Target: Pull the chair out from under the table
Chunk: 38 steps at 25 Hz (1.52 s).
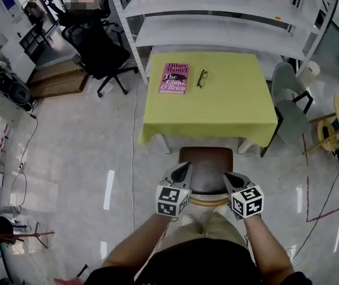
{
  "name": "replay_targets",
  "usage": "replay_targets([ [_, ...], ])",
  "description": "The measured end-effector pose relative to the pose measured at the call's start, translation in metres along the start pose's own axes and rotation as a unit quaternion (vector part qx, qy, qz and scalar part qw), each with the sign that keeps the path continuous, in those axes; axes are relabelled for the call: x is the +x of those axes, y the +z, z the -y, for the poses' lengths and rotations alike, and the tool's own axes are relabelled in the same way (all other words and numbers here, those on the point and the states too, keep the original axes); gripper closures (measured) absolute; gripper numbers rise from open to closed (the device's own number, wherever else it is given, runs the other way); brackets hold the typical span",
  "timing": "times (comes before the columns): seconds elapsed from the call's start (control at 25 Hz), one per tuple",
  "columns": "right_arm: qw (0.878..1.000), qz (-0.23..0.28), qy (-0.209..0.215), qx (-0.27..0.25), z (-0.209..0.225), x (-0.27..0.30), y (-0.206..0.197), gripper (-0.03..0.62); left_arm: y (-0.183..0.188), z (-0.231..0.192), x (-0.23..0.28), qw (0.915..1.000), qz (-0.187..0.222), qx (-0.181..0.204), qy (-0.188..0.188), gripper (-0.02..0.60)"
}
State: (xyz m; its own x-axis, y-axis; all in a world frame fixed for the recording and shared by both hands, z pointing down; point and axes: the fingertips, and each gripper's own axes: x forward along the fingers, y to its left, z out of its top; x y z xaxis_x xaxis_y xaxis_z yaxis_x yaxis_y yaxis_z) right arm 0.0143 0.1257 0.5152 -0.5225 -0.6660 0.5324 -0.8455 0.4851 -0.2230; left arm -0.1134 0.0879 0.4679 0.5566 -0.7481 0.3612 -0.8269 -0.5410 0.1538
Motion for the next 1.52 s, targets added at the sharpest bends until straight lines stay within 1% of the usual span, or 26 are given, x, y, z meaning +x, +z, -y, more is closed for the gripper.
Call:
replay_targets([
  [0.12,0.999,0.049,0.001,0.004,-0.01,-0.012,0.036,0.583,0.03,0.001,-0.015,0.9994,0.034,0.007,0.004,0.572],
  [0.28,0.992,0.122,-0.009,-0.021,-0.018,-0.028,0.082,0.583,0.067,0.001,-0.032,0.9956,0.087,0.029,0.019,0.572],
  [0.4,0.984,0.168,-0.022,-0.048,-0.024,-0.042,0.106,0.583,0.091,0.005,-0.049,0.9903,0.123,0.06,0.026,0.572],
  [0.48,0.977,0.2,-0.031,-0.063,-0.026,-0.053,0.121,0.583,0.109,0.01,-0.059,0.9851,0.149,0.081,0.03,0.572],
  [0.56,0.97,0.231,-0.034,-0.067,-0.027,-0.064,0.135,0.583,0.126,0.014,-0.067,0.9798,0.174,0.093,0.033,0.572],
  [0.64,0.964,0.254,-0.036,-0.069,-0.029,-0.075,0.148,0.583,0.138,0.018,-0.072,0.9765,0.187,0.103,0.032,0.572],
  [0.76,0.959,0.27,-0.037,-0.082,-0.033,-0.087,0.163,0.583,0.149,0.021,-0.076,0.9741,0.196,0.108,0.032,0.572],
  [0.92,0.957,0.275,-0.029,-0.089,-0.039,-0.092,0.173,0.583,0.151,0.02,-0.076,0.975,0.196,0.1,0.032,0.572],
  [1.12,0.956,0.284,-0.02,-0.072,-0.041,-0.095,0.182,0.583,0.146,0.019,-0.07,0.9772,0.184,0.101,0.03,0.572],
  [1.24,0.955,0.287,-0.021,-0.077,-0.043,-0.095,0.184,0.583,0.146,0.019,-0.071,0.9774,0.186,0.096,0.03,0.572],
  [1.52,0.955,0.285,-0.02,-0.08,-0.049,-0.101,0.182,0.583,0.147,0.028,-0.076,0.9776,0.181,0.106,0.023,0.572],
])
